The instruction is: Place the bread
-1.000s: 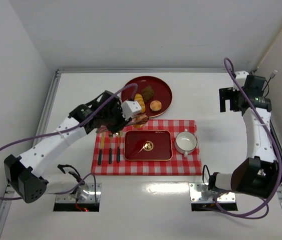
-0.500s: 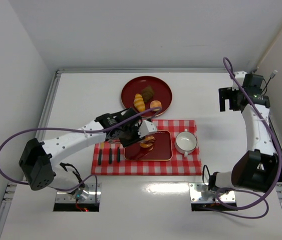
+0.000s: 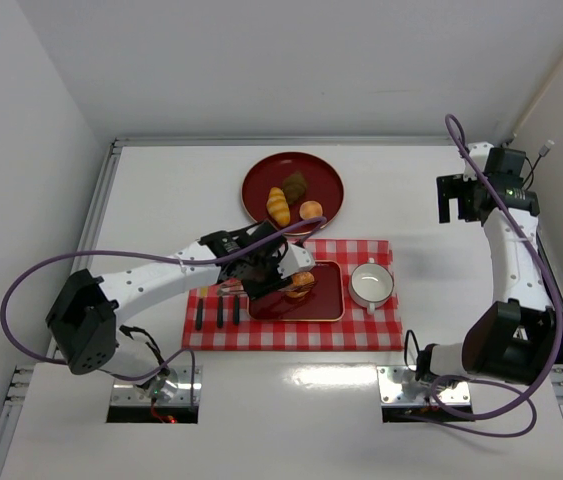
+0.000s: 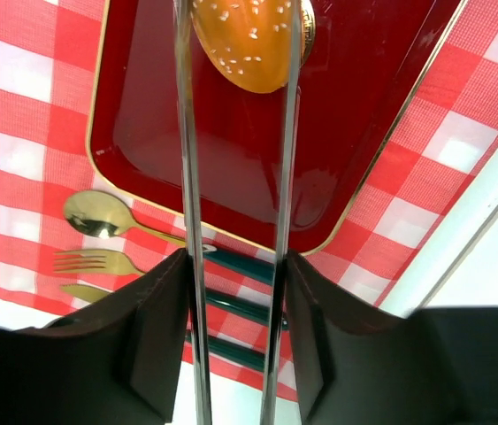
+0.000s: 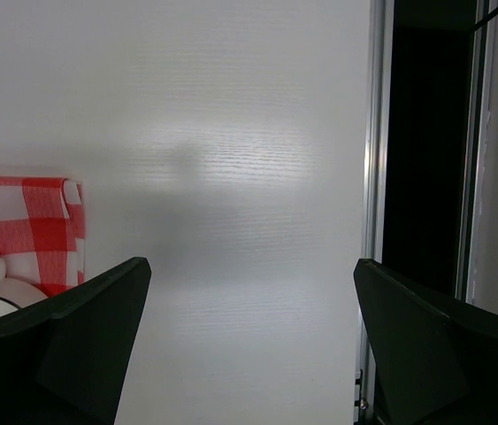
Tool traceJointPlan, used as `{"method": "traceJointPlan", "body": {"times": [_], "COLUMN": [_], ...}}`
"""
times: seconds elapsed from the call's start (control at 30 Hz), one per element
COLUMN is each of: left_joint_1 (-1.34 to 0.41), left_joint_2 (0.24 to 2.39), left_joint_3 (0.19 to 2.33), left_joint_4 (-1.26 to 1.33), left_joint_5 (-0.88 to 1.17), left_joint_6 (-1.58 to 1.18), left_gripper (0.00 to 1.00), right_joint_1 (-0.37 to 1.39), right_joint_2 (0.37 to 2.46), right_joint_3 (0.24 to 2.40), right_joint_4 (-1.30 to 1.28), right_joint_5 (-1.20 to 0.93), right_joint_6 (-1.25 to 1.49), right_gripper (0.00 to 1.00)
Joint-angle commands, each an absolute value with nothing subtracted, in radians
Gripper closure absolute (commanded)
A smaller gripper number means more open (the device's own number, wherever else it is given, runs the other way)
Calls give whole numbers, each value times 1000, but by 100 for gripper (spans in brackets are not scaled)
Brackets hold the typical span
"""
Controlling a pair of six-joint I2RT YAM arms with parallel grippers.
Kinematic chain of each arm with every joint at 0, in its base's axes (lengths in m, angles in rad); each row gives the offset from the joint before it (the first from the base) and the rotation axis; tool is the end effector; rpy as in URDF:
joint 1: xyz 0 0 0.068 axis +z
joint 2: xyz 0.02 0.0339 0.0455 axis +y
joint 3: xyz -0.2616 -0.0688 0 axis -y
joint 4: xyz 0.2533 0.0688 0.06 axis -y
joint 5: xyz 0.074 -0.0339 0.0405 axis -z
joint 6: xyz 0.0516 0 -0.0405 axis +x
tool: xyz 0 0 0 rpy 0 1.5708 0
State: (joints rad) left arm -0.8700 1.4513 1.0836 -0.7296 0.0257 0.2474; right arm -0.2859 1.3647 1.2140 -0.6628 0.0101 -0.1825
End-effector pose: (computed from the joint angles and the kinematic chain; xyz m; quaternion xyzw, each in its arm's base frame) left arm 0.1950 -0.2332 0.2264 0.5178 0.8226 -0.0837 0.2194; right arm 0.2994 -0.0885 0.2996 0.0499 0.9278 -0.0903 0.3585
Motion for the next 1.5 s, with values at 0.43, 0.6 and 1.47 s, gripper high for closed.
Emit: {"method": "traceJointPlan", "body": {"times": [0.43,0.6,1.47], "left_joint_1": [-874,-874,-874], "left_joint_2": [1390,1352,1310], "left_joint_3": [1163,1183,1058], "left_joint_4": [-738,-765,-715], "left_joint_5": [35,47,92], "left_joint_6": [239,250,250], "left_gripper": [57,57,50], "right_joint_1": [-291,-291,-282], "right_joint_2": [1371,1394,1394], "right_joint_3": [1249,1258,1285], "right_joint_4": [-658,-667,-704], "right_joint_5": [-12,-12,-3], "right_joint_6": [-187,-187,-187], "right_gripper": [0,0,0]}}
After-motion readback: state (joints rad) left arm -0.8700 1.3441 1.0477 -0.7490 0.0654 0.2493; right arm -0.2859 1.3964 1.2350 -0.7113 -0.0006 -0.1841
